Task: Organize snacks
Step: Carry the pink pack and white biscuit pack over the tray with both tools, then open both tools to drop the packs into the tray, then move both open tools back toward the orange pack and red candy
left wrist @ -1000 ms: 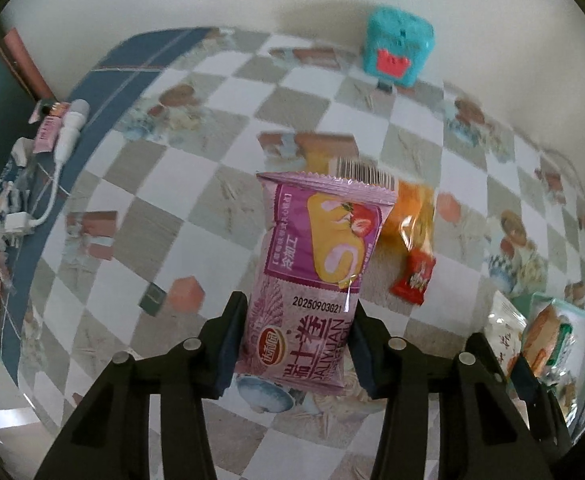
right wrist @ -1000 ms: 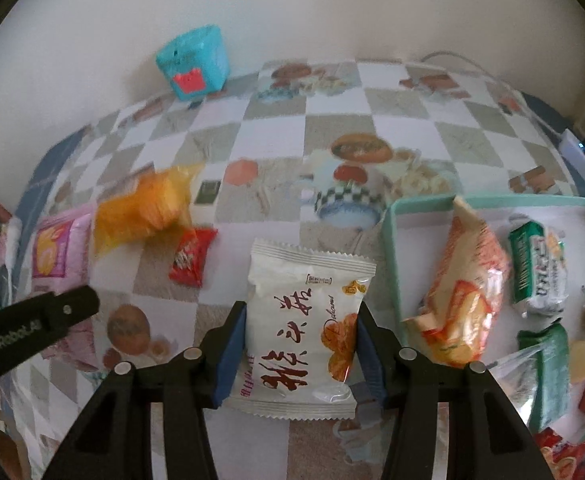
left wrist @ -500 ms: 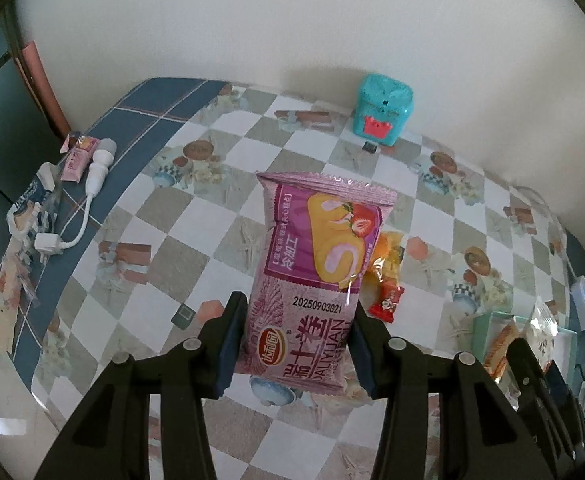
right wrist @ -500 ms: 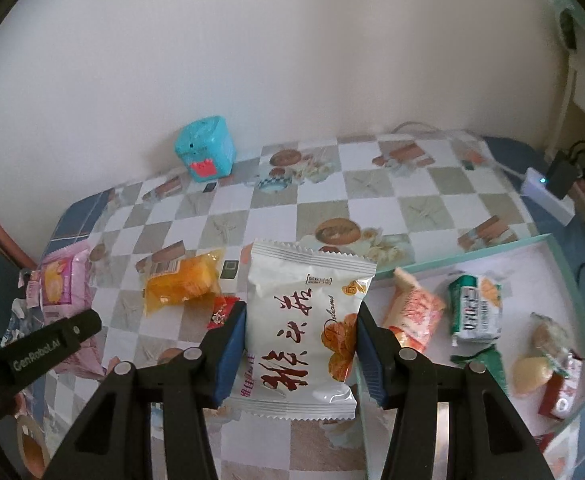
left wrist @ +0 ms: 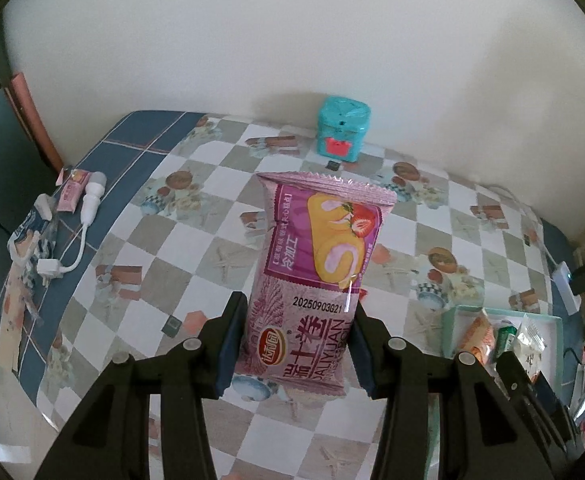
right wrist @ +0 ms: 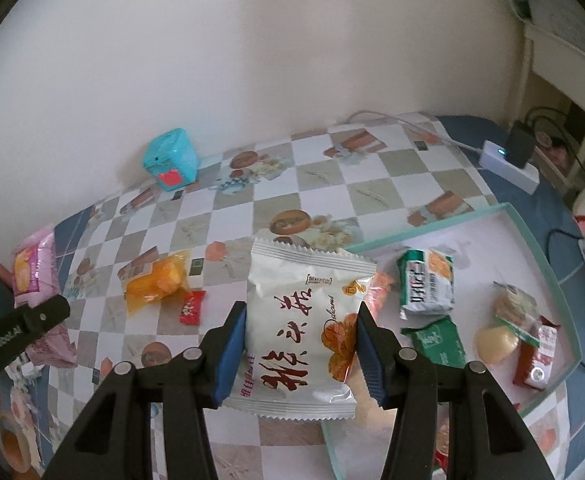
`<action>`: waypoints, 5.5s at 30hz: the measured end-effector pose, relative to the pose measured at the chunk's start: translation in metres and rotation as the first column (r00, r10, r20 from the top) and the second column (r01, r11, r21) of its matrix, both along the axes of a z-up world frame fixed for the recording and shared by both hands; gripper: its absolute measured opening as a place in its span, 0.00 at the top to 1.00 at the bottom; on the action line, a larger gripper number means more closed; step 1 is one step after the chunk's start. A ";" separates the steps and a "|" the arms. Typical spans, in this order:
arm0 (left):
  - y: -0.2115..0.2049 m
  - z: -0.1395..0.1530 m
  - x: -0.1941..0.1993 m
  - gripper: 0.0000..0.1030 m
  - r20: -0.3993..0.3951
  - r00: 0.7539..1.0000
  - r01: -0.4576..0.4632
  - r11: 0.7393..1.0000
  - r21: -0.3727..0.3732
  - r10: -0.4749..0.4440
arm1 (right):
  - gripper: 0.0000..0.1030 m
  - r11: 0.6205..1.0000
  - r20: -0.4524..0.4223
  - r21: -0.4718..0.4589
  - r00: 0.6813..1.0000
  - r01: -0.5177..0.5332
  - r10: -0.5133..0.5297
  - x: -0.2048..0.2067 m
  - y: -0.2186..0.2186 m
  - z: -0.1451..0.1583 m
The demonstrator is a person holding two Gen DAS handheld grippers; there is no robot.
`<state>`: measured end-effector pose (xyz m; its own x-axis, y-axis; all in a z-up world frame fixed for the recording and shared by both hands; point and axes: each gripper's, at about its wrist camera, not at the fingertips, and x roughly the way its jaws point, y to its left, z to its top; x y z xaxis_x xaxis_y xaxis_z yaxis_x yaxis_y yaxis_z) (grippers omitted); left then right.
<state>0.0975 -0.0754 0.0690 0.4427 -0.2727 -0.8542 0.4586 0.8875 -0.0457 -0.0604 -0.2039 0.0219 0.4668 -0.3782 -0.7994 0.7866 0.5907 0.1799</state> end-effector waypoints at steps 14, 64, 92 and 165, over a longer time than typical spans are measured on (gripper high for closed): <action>-0.042 0.004 -0.038 0.52 -0.005 0.992 0.129 0.992 -0.004 -0.129 | 0.47 0.981 0.020 0.078 0.983 0.179 -0.181 -0.056 -0.057 -0.008; -0.177 -0.077 -0.155 0.51 -0.101 0.872 0.488 0.864 0.122 -0.478 | 0.46 0.911 -0.078 0.199 0.933 0.361 -0.352 -0.121 -0.130 -0.057; -0.143 -0.053 -0.117 0.32 -0.117 0.942 0.327 0.939 0.105 -0.315 | 0.43 0.932 -0.097 0.165 0.945 0.324 -0.312 -0.110 -0.124 -0.046; 0.105 -0.076 0.055 0.19 -0.276 0.875 -0.420 0.907 -0.030 0.397 | 0.00 0.994 0.081 0.080 0.995 -0.071 0.065 0.033 -0.009 -0.024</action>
